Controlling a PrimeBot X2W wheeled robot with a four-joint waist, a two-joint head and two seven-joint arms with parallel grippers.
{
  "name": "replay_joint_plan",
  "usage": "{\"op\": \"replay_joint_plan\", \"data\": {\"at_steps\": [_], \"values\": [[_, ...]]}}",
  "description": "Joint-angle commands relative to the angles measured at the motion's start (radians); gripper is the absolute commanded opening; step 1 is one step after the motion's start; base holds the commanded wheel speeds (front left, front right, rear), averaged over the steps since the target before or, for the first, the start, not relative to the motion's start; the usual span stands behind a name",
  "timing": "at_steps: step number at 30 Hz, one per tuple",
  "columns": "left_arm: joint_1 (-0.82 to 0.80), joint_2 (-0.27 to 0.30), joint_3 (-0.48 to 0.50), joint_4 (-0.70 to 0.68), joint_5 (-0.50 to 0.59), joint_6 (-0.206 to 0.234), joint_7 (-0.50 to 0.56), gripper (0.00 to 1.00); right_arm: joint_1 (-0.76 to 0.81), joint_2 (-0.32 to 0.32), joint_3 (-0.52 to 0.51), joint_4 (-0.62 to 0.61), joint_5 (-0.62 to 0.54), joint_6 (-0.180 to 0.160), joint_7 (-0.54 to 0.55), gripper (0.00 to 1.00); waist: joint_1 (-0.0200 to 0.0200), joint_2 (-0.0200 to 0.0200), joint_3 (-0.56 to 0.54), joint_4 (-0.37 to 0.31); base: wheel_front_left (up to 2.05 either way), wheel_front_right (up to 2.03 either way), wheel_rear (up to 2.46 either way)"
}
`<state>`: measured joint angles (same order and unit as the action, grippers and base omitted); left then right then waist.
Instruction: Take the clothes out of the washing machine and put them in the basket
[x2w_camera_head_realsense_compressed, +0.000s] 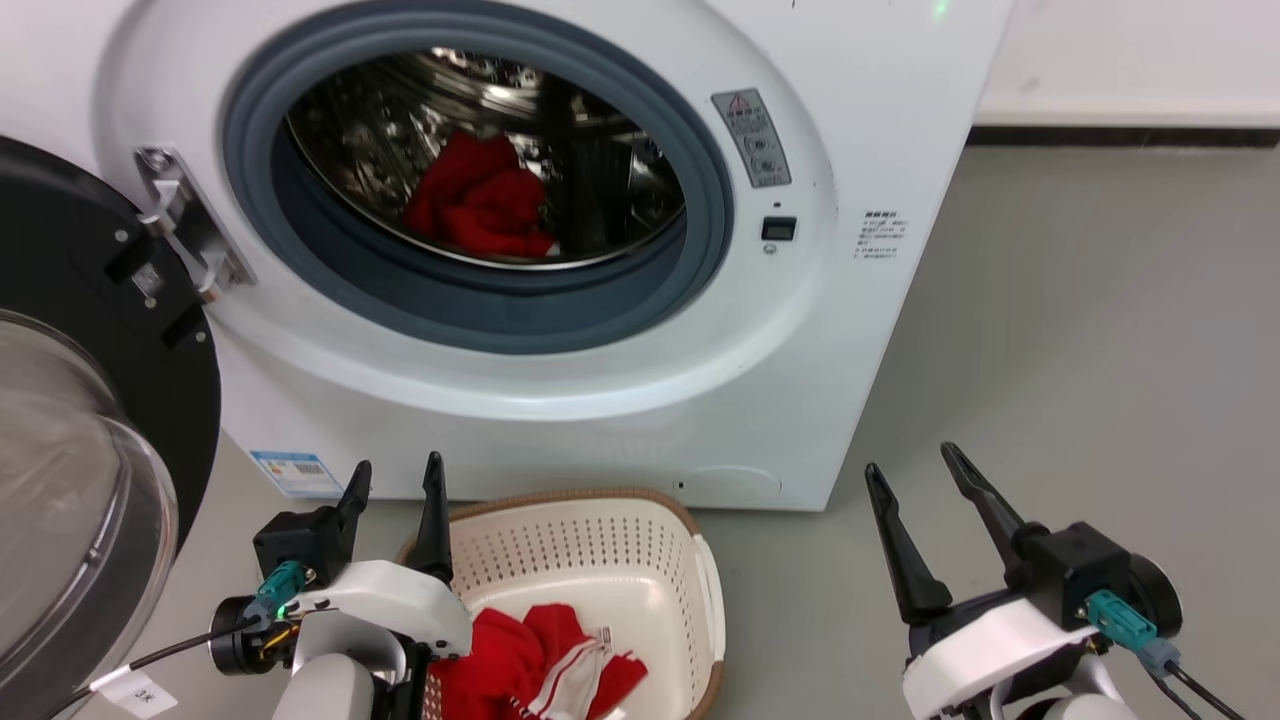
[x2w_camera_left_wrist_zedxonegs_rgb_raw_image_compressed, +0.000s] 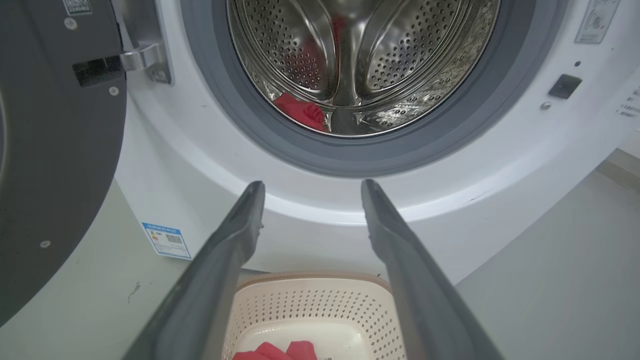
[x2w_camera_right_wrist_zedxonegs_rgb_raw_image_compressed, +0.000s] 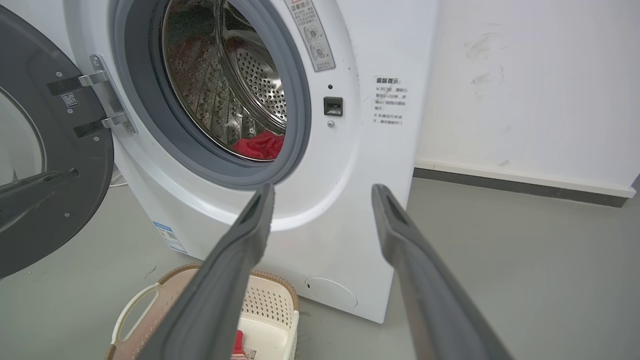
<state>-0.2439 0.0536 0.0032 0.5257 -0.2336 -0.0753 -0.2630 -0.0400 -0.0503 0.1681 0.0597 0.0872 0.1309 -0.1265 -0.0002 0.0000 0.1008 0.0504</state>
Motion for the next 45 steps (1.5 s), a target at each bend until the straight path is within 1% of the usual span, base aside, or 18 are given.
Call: {"op": "replay_joint_plan", "data": {"at_steps": [1, 6, 11, 17, 22, 27, 31, 35, 45], "values": [[0.019, -0.001, -0.001, -0.015, 0.010, -0.004, -0.003, 1.00, 0.019, 0.000, -0.004, -0.005, 0.002, 0.000, 0.002, 1.00, 0.0002, 0.0000, -0.039, 0.001, 0.00, 0.00, 0.00], [-0.011, -0.002, -0.017, -0.057, 0.041, -0.009, -0.003, 1.00, 0.048, 0.000, -0.017, -0.025, 0.002, 0.000, 0.018, 1.00, 0.0002, 0.0000, -0.074, 0.000, 0.00, 0.00, 0.00], [-0.082, -0.001, -0.044, -0.034, 0.063, -0.020, -0.003, 1.00, 0.061, 0.000, -0.034, -0.050, -0.004, 0.000, 0.027, 1.00, 0.0002, 0.0000, -0.065, 0.018, 0.00, 0.00, 0.00], [-0.229, 0.008, -0.074, 0.072, 0.072, -0.032, -0.003, 1.00, 0.039, 0.000, -0.029, -0.076, -0.013, 0.000, 0.036, 1.00, 0.0002, 0.0000, -0.009, 0.027, 0.00, 0.00, 0.00], [-0.390, 0.031, -0.081, 0.205, 0.074, -0.036, 0.002, 1.00, 0.007, 0.000, -0.017, -0.085, -0.020, 0.000, 0.037, 1.00, 0.0002, 0.0000, 0.068, 0.014, 0.00, 0.00, 0.00], [-0.557, 0.070, -0.087, 0.340, 0.084, -0.038, 0.024, 1.00, -0.033, 0.000, 0.001, -0.087, -0.023, 0.000, 0.028, 1.00, 0.0002, 0.0000, 0.158, -0.011, 0.00, 0.00, 0.00], [-0.675, 0.103, -0.095, 0.436, 0.095, -0.030, 0.044, 1.00, -0.072, 0.000, 0.022, -0.073, -0.021, 0.000, 0.011, 1.00, 0.0002, 0.0000, 0.222, -0.040, 0.00, 0.00, 0.00], [-0.790, 0.144, -0.104, 0.521, 0.107, -0.022, 0.076, 1.00, -0.116, 0.000, 0.052, -0.063, -0.008, 0.000, -0.004, 1.00, 0.0002, 0.0000, 0.292, -0.081, 0.00, 0.00, 0.00], [-1.017, 0.263, -0.174, 0.673, 0.179, -0.025, 0.195, 1.00, -0.190, 0.000, 0.100, -0.019, 0.023, 0.000, -0.057, 1.00, 0.0002, 0.0000, 0.424, -0.201, 0.00, 0.00, 0.00]]}}
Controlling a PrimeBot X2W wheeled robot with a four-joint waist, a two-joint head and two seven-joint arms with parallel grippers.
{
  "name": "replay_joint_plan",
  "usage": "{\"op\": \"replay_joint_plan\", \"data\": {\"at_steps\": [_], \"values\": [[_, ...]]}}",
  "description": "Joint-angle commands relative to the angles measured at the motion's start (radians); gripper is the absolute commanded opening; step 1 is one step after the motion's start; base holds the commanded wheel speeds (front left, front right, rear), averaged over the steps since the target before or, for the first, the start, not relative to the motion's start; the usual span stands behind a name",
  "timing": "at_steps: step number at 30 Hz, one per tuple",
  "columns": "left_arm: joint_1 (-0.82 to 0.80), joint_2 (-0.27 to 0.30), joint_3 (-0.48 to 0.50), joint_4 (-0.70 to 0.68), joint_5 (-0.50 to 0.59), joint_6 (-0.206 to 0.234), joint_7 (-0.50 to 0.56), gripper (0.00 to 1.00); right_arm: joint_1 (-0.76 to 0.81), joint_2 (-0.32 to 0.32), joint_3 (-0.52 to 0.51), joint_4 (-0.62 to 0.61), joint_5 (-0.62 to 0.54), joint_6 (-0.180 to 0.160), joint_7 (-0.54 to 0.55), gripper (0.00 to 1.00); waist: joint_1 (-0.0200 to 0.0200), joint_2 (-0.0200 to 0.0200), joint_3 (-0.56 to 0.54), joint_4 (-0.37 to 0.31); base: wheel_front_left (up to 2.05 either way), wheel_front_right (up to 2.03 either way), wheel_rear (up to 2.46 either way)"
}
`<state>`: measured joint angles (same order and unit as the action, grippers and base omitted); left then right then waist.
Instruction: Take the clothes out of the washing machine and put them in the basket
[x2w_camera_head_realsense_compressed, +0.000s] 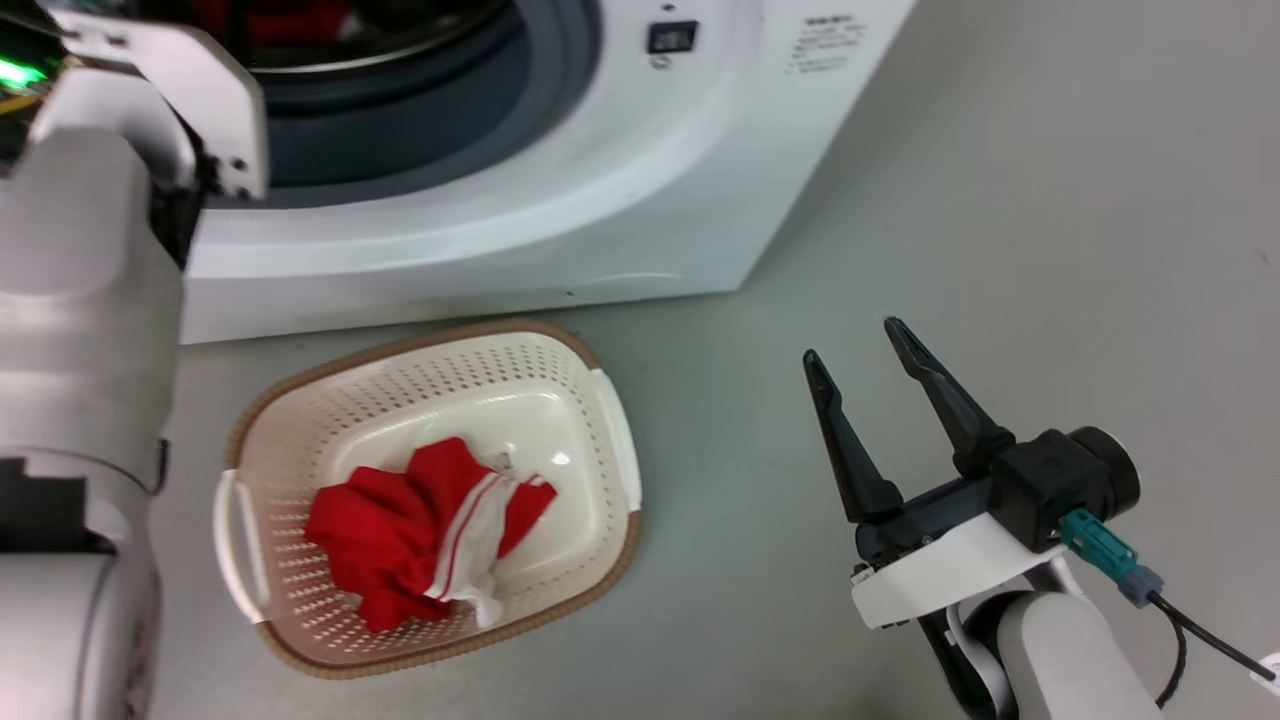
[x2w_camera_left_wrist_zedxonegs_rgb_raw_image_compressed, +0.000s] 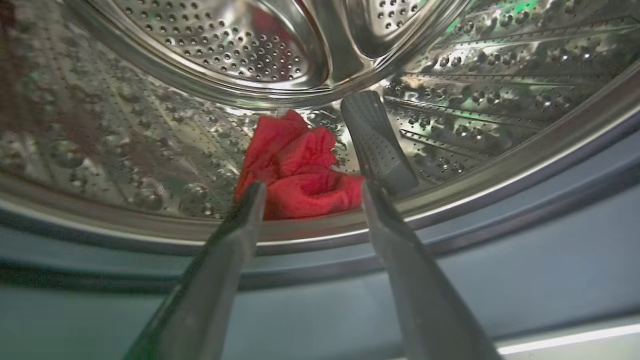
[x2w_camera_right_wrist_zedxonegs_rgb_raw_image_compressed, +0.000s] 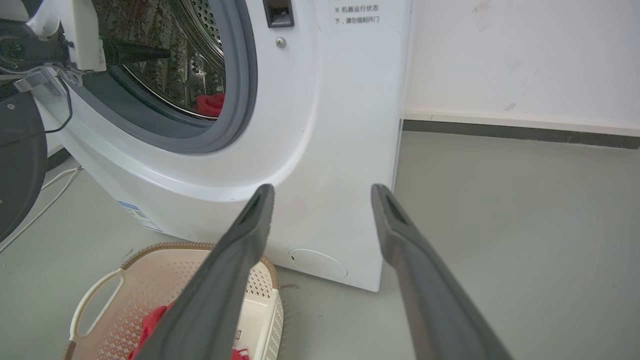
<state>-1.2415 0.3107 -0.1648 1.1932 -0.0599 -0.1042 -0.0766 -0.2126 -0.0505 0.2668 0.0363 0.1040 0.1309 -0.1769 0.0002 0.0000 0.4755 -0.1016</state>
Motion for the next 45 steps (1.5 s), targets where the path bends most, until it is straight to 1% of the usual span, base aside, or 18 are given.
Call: {"op": "replay_joint_plan", "data": {"at_steps": [1, 10, 11, 15, 16, 21, 27, 33, 35, 36, 37, 39, 45], "values": [[-0.037, 0.018, -0.014, 0.015, 0.014, 0.005, 0.023, 1.00, -0.023, 0.001, 0.005, 0.008, 0.011, 0.000, -0.011, 1.00, -0.0002, 0.0000, 0.060, -0.060, 0.00, 0.00, 0.00], [-0.205, 0.136, -0.112, 0.057, 0.107, -0.005, 0.194, 1.00, -0.052, 0.001, 0.047, 0.034, 0.041, 0.000, -0.048, 1.00, -0.0002, 0.0000, 0.145, -0.149, 0.00, 0.00, 0.00], [-0.255, 0.169, -0.144, 0.063, 0.134, -0.009, 0.259, 1.00, -0.055, 0.001, 0.061, 0.041, 0.052, 0.000, -0.058, 1.00, -0.0002, 0.0000, 0.165, -0.171, 0.00, 0.00, 0.00], [-0.303, 0.216, -0.174, 0.073, 0.153, -0.016, 0.345, 1.00, -0.058, 0.001, 0.083, 0.046, 0.068, 0.000, -0.067, 1.00, -0.0002, 0.0000, 0.194, -0.202, 0.00, 0.00, 0.00], [-0.303, 0.216, -0.174, 0.073, 0.153, -0.016, 0.345, 1.00, -0.058, 0.001, 0.083, 0.046, 0.068, 0.000, -0.067, 1.00, -0.0002, 0.0000, 0.194, -0.202, 0.00, 0.00, 0.00], [-0.336, 0.264, -0.193, 0.080, 0.156, -0.023, 0.448, 1.00, -0.053, 0.001, 0.098, 0.052, 0.083, 0.000, -0.078, 1.00, -0.0002, 0.0000, 0.220, -0.230, 0.00, 0.00, 0.00], [-0.347, 0.290, -0.210, 0.086, 0.153, -0.023, 0.560, 1.00, -0.044, 0.001, 0.107, 0.057, 0.085, 0.000, -0.084, 1.00, -0.0002, 0.0000, 0.241, -0.246, 0.00, 0.00, 0.00], [-0.348, 0.304, -0.218, 0.088, 0.146, -0.010, 0.631, 1.00, -0.042, 0.001, 0.106, 0.054, 0.088, 0.000, -0.086, 1.00, -0.0002, 0.0000, 0.253, -0.252, 0.00, 0.00, 0.00], [-0.349, 0.307, -0.209, 0.090, 0.135, 0.002, 0.651, 1.00, -0.043, 0.001, 0.105, 0.054, 0.088, 0.000, -0.087, 1.00, -0.0002, 0.0000, 0.256, -0.253, 0.00, 0.00, 0.00], [-0.348, 0.307, -0.210, 0.083, 0.136, 0.010, 0.648, 0.39, -0.045, 0.001, 0.105, 0.055, 0.089, 0.000, -0.087, 1.00, -0.0002, 0.0000, 0.257, -0.253, 0.00, 0.00, 0.00], [-0.345, 0.308, -0.210, 0.081, 0.133, 0.020, 0.651, 0.00, -0.047, 0.001, 0.107, 0.056, 0.089, 0.000, -0.087, 1.00, -0.0002, 0.0000, 0.257, -0.253, 0.00, 0.00, 0.00], [-0.337, 0.313, -0.212, 0.061, 0.132, 0.042, 0.625, 0.00, -0.051, 0.001, 0.110, 0.056, 0.091, 0.000, -0.087, 1.00, -0.0002, 0.0000, 0.255, -0.254, 0.00, 0.00, 0.00], [-0.311, 0.330, -0.211, 0.014, 0.119, 0.074, 0.542, 0.00, -0.053, 0.001, 0.106, 0.059, 0.091, 0.000, -0.088, 1.00, -0.0002, 0.0000, 0.247, -0.251, 0.00, 0.00, 0.00]]}}
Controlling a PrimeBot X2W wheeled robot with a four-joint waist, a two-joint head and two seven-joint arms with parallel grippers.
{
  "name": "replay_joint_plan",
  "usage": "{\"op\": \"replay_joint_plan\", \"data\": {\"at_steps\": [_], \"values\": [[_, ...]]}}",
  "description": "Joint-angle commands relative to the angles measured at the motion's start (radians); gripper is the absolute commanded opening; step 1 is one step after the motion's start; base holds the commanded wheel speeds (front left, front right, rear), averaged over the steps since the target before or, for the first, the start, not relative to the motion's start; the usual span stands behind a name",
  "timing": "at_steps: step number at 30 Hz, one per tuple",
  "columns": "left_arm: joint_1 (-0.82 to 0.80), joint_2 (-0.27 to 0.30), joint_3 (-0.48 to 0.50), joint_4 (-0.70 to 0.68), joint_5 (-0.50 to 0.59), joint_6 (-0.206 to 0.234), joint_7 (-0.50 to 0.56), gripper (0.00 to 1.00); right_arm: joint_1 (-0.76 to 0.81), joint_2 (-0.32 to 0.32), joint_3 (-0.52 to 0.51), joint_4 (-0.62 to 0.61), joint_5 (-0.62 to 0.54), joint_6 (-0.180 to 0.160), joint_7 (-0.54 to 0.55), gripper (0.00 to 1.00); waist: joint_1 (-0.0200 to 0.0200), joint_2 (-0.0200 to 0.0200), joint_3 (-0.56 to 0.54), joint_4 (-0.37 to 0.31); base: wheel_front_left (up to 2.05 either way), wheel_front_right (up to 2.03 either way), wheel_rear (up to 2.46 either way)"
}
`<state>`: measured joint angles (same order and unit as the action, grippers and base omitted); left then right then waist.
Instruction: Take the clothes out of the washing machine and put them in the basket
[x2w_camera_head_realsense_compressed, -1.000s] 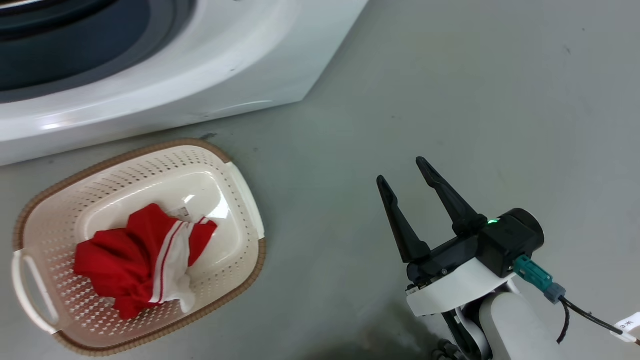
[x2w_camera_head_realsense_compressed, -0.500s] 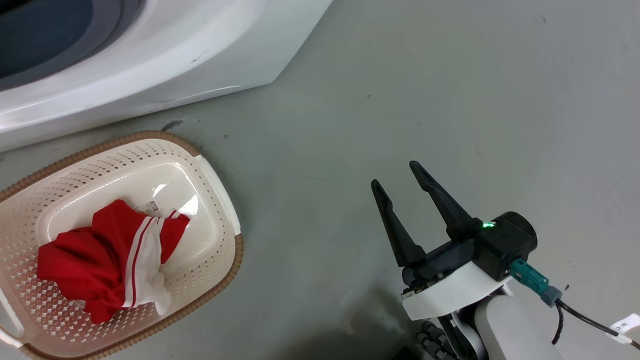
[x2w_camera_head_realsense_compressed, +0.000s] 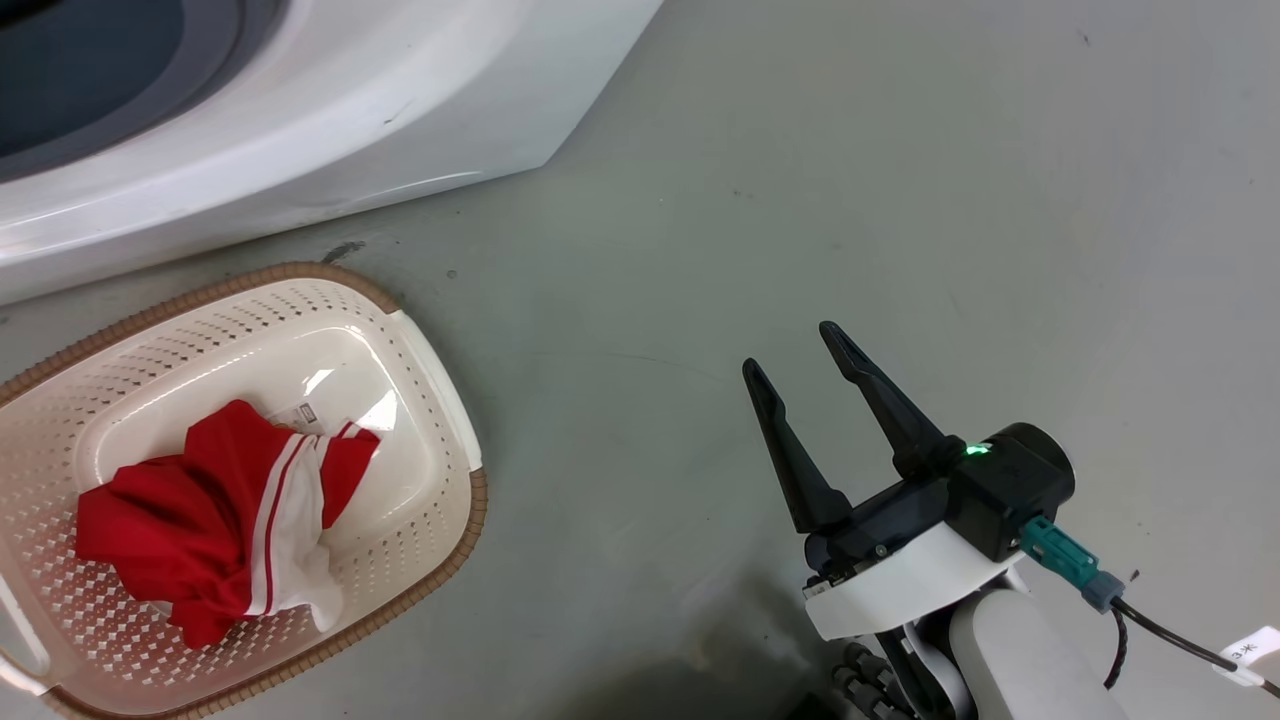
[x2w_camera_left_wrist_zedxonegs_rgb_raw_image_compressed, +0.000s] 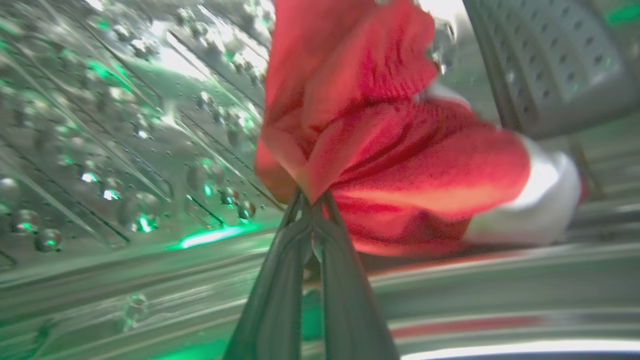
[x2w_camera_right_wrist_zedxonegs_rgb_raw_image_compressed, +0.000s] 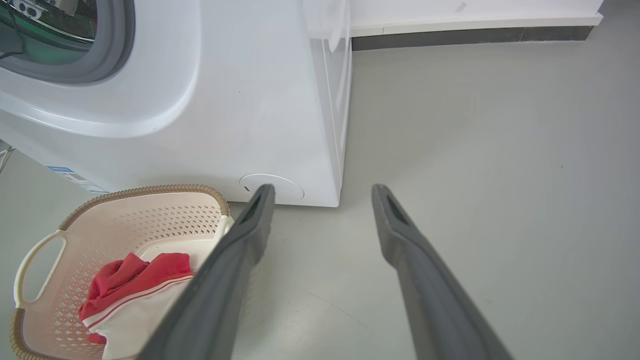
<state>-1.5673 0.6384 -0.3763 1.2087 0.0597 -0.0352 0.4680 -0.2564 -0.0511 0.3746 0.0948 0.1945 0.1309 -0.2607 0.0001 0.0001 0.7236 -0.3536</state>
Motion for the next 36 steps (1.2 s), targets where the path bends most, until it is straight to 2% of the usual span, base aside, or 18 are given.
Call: {"op": "replay_joint_plan", "data": {"at_steps": [1, 5, 11, 20, 26, 29, 36], "values": [[0.018, 0.003, 0.000, -0.014, -0.001, 0.010, -0.030, 0.00, -0.011, 0.002, -0.003, 0.002, -0.001, 0.000, -0.005, 1.00, -0.0001, -0.0001, -0.003, 0.003, 0.00, 0.00, 0.00], [0.042, -0.011, 0.014, -0.053, -0.030, 0.035, -0.158, 0.00, -0.019, 0.002, -0.005, 0.003, -0.009, 0.000, -0.004, 1.00, -0.0001, -0.0001, -0.014, 0.016, 0.00, 0.00, 0.00], [0.103, -0.058, 0.056, -0.069, -0.101, 0.047, -0.385, 0.00, -0.029, 0.002, -0.023, 0.008, -0.022, 0.000, -0.001, 1.00, -0.0001, -0.0001, -0.053, 0.038, 0.00, 0.00, 0.00], [0.228, -0.131, 0.127, -0.008, -0.221, 0.016, -0.649, 0.00, -0.003, 0.001, -0.056, 0.012, -0.036, 0.000, 0.015, 1.00, -0.0001, -0.0001, -0.164, 0.064, 0.00, 0.00, 0.00], [0.339, -0.173, 0.159, 0.009, -0.273, -0.008, -0.724, 0.00, 0.034, 0.001, -0.073, 0.016, -0.043, 0.000, 0.032, 1.00, -0.0001, -0.0001, -0.268, 0.081, 0.00, 0.00, 0.00], [0.401, -0.198, 0.182, -0.003, -0.305, -0.005, -0.733, 0.00, 0.055, 0.001, -0.086, 0.016, -0.046, 0.000, 0.040, 1.00, -0.0001, -0.0001, -0.323, 0.092, 0.00, 0.00, 0.00], [0.578, -0.251, 0.242, -0.160, -0.350, 0.007, -0.733, 0.00, 0.121, 0.001, -0.117, 0.004, -0.065, 0.000, 0.070, 1.00, -0.0001, -0.0001, -0.460, 0.132, 0.00, 0.00, 0.00]]}}
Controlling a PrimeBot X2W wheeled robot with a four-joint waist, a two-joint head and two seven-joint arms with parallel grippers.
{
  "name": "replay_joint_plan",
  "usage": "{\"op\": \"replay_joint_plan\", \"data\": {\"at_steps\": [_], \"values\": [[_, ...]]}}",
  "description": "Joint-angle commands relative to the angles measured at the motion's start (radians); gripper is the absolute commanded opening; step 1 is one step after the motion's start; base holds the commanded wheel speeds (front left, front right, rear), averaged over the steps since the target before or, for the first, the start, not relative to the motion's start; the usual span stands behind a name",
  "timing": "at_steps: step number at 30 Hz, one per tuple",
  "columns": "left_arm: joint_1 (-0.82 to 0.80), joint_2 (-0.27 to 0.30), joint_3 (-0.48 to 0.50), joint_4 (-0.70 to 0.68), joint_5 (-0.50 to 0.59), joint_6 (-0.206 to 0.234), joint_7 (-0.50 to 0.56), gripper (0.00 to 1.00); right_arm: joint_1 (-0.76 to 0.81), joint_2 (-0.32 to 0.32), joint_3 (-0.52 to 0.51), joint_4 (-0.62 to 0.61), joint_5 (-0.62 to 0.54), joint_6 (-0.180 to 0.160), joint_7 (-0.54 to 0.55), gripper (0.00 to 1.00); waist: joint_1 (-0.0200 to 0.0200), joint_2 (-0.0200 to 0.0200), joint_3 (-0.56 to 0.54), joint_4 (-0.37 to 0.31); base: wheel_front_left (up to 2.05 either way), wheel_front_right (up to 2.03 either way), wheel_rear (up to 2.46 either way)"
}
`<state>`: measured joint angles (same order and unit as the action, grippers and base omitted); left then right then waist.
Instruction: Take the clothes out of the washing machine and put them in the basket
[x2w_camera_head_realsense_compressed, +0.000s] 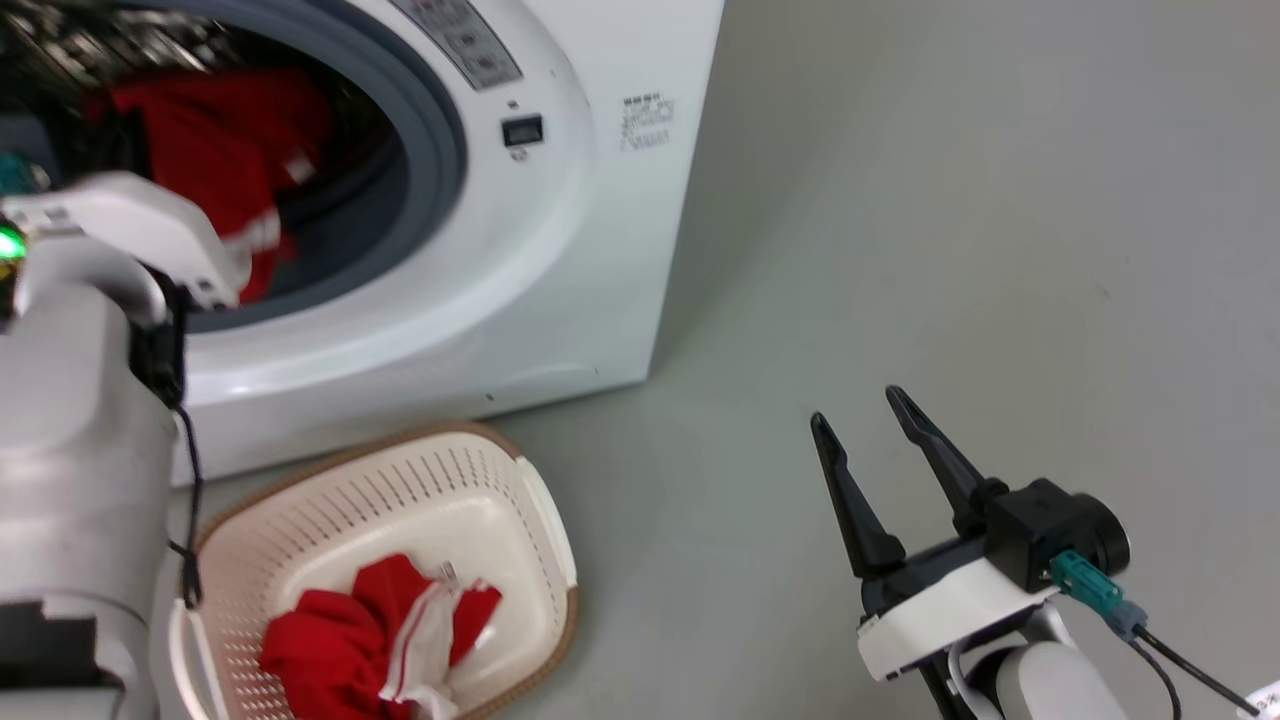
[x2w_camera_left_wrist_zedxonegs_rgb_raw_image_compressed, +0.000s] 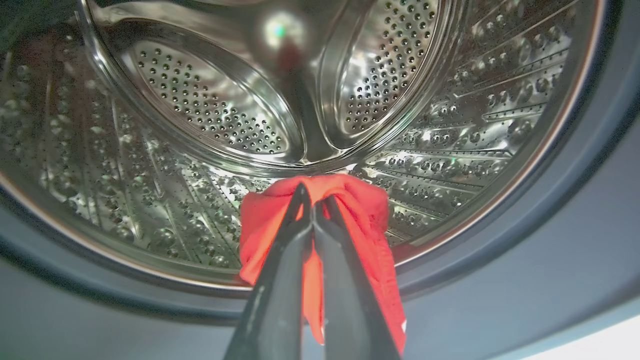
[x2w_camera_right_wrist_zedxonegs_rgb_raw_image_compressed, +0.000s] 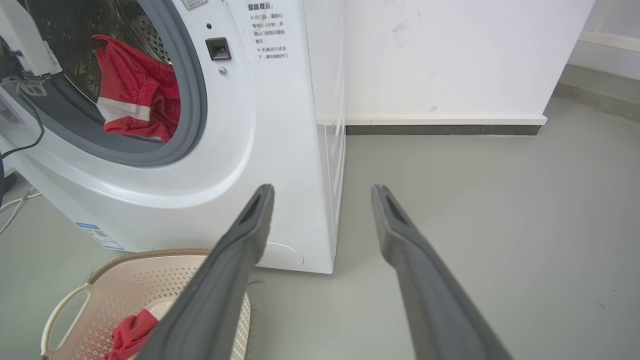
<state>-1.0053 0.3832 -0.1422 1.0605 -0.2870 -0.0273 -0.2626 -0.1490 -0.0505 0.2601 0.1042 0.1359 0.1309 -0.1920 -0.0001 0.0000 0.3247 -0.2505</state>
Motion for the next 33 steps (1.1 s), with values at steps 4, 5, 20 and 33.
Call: {"op": "replay_joint_plan", "data": {"at_steps": [4, 5, 20, 33], "values": [[0.124, -0.036, 0.031, -0.109, -0.012, 0.005, -0.003, 0.00, 0.052, 0.000, -0.019, -0.016, -0.013, 0.000, 0.021, 1.00, 0.0001, 0.0000, -0.134, 0.054, 0.00, 0.00, 0.00], [0.152, -0.044, 0.038, -0.132, -0.014, 0.010, -0.003, 0.00, 0.061, 0.000, -0.022, -0.017, -0.013, 0.000, 0.024, 1.00, 0.0001, 0.0000, -0.154, 0.061, 0.00, 0.00, 0.00], [0.438, -0.108, 0.055, -0.462, -0.023, 0.031, -0.001, 0.00, 0.179, 0.001, -0.063, -0.064, -0.002, 0.000, 0.071, 1.00, 0.0001, 0.0000, -0.324, 0.162, 0.00, 0.00, 0.00], [0.880, -0.162, 0.005, -0.959, -0.038, 0.126, 0.141, 0.00, 0.214, 0.001, -0.065, -0.100, -0.017, 0.000, 0.099, 1.00, 0.0001, 0.0000, -0.342, 0.235, 0.00, 0.00, 0.00]]}}
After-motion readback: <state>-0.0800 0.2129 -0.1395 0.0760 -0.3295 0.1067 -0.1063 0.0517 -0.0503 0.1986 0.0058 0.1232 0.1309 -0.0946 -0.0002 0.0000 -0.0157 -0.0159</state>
